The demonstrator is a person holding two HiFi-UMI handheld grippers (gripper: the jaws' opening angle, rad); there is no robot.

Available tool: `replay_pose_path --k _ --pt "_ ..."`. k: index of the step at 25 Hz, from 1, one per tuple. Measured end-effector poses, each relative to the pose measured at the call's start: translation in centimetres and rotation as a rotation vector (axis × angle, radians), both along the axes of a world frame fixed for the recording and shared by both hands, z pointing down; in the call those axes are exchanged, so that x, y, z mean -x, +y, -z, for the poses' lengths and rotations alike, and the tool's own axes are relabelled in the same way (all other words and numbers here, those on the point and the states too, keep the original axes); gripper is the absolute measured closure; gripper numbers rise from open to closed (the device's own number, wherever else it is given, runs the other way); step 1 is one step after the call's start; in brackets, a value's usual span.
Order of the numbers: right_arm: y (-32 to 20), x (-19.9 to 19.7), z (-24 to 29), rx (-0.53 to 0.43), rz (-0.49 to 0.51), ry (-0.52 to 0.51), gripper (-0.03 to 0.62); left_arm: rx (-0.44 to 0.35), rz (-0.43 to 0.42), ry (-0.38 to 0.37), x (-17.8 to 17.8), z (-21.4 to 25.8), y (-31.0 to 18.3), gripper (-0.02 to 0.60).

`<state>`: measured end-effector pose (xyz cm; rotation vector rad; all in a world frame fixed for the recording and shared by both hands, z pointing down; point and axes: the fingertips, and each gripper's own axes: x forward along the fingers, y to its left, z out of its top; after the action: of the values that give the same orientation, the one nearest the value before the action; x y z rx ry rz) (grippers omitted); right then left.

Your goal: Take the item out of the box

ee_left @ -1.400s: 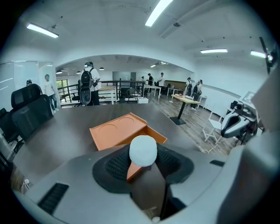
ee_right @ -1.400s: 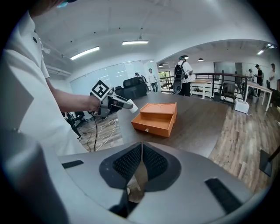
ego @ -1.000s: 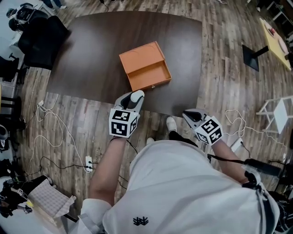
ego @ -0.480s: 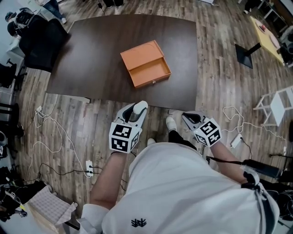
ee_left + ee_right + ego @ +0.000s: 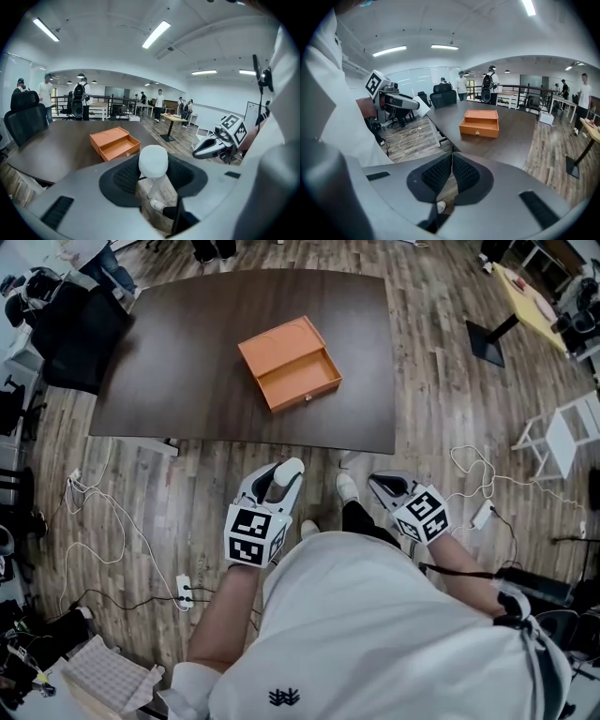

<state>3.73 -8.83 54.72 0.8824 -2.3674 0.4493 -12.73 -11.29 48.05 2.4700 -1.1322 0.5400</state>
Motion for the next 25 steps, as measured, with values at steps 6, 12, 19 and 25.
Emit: replay_pose_path --k 6,12,19,25 --pt "1.8 0.9 -0.3 -0.003 0.003 -0.003 0.589 0.002 -0.015 0.0 0.2 -0.6 2.0 0.41" --pt "2.6 1.7 -0.4 -0.005 0.018 -0.001 0.591 -0.004 -0.016 -0.003 0.5 -0.4 3.0 0.41" --pt "3.0 2.6 0.0 -0.023 0.043 -0.001 0.591 -0.011 -0.013 -0.005 0.7 -0.3 4.1 0.41" --pt "3.1 3.3 0.0 -0.025 0.055 0.003 0.592 -0.005 -0.014 -0.003 1.2 -0.7 4.6 0.41"
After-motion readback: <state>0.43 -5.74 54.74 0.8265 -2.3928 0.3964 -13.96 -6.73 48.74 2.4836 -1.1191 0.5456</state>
